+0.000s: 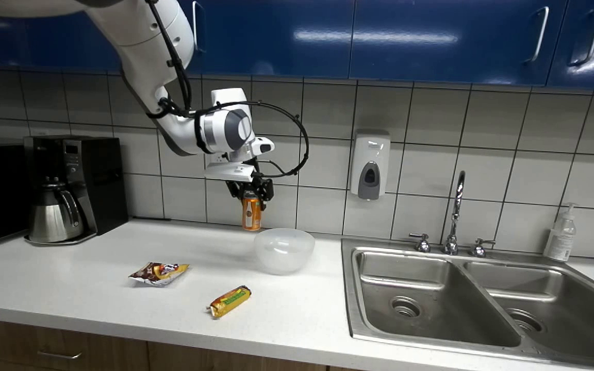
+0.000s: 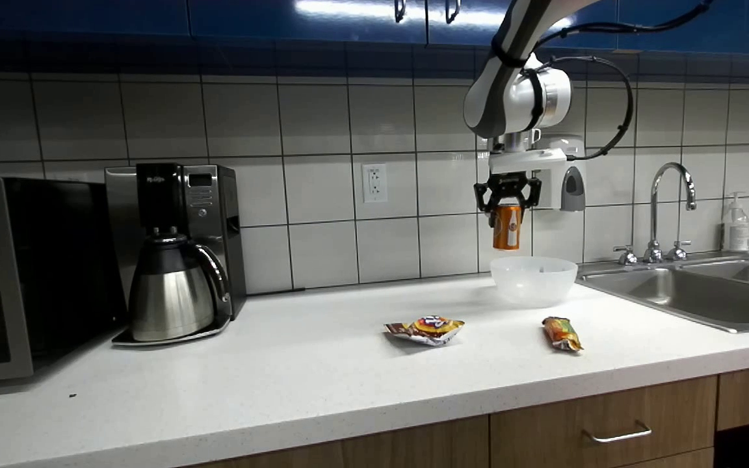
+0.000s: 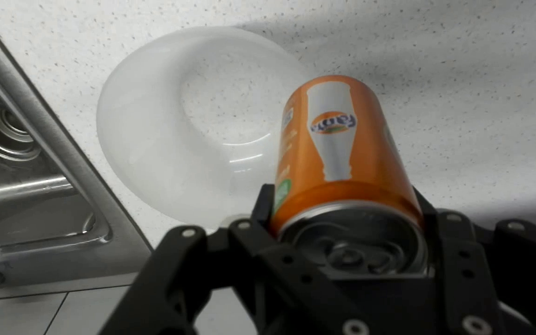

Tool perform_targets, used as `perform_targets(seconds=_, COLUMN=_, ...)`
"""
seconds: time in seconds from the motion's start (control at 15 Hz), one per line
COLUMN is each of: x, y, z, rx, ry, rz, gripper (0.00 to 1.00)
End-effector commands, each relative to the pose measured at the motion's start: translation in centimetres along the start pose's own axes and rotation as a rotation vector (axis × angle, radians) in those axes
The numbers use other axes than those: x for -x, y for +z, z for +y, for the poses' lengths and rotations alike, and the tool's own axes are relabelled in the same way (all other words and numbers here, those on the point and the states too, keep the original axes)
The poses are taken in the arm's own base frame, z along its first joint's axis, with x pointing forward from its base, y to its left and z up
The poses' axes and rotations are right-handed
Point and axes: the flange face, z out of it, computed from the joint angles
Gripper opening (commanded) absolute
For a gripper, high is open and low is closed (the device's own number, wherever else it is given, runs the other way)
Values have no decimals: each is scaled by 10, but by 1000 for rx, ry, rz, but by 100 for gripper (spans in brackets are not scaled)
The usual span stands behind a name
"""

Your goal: Remove the can from the bowl

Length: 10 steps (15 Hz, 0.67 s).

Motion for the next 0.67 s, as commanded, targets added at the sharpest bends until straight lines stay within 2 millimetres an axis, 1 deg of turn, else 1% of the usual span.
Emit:
perform_targets(seconds=0.0, x=16, y=-20, z=-10, rx=-24, ry=-37, rz=9, gripper=38)
perform_targets(seconds=0.33, x=36, y=-12, z=-30, rx=-45, ry=-68, rz=-14, gripper=38)
perform_targets(seconds=0.6, x=53, y=1, z=-42, rx=-54, ry=-93, rz=-27, gripper=38)
